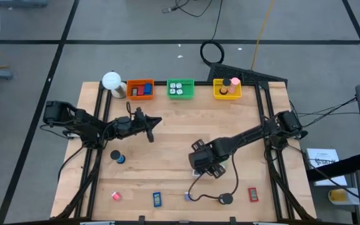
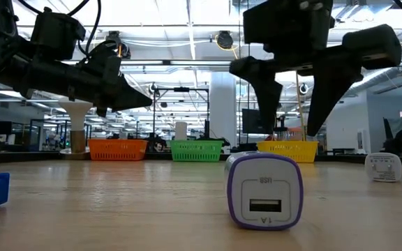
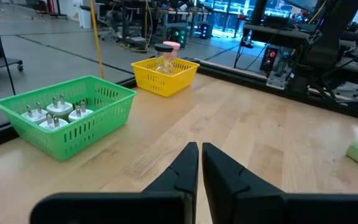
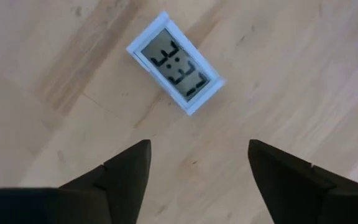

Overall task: Pick & Place Office items
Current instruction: Put the white digital clock into the orange basket

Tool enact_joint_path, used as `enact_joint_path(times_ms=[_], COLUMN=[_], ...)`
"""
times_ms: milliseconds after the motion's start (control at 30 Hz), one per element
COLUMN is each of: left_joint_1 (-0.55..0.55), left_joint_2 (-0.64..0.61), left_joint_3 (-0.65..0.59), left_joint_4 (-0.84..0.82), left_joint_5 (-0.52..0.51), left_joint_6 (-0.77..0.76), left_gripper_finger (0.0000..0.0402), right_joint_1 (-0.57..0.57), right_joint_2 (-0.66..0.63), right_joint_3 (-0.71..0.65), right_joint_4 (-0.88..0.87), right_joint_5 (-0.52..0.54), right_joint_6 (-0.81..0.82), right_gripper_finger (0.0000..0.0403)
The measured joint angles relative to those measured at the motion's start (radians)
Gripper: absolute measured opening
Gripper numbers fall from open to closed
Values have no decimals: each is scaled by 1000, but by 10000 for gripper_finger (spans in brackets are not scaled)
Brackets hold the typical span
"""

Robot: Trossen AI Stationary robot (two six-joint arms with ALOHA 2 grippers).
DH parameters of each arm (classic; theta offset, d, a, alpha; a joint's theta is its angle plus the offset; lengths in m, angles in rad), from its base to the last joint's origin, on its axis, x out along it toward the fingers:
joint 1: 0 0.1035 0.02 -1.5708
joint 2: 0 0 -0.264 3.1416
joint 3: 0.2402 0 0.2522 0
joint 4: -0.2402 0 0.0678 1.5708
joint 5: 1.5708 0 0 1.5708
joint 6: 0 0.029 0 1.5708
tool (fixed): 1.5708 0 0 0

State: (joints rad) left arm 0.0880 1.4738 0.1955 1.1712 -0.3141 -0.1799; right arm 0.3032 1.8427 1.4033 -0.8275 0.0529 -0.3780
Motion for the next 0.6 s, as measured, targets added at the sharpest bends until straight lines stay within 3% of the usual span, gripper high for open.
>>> enact_joint_path(times_ms=[300, 400, 600], left_joint_1=[0, 0, 0], left_joint_2=[0, 0, 0], left_joint_3=[0, 0, 0], left_joint_4=[0, 0, 0], left_joint_5=[0, 0, 0], left_joint_6=[0, 0, 0], left_gripper_finger=[21, 21, 21], right_joint_1=[13, 11, 10], right_joint_2=[50, 89, 152], right_joint_3=[-3, -3, -2], right_joint_4=[169, 214, 186], right_joint_5=[-8, -66, -82], right_joint_6=[-267, -314, -406], right_gripper_finger=[282, 280, 279])
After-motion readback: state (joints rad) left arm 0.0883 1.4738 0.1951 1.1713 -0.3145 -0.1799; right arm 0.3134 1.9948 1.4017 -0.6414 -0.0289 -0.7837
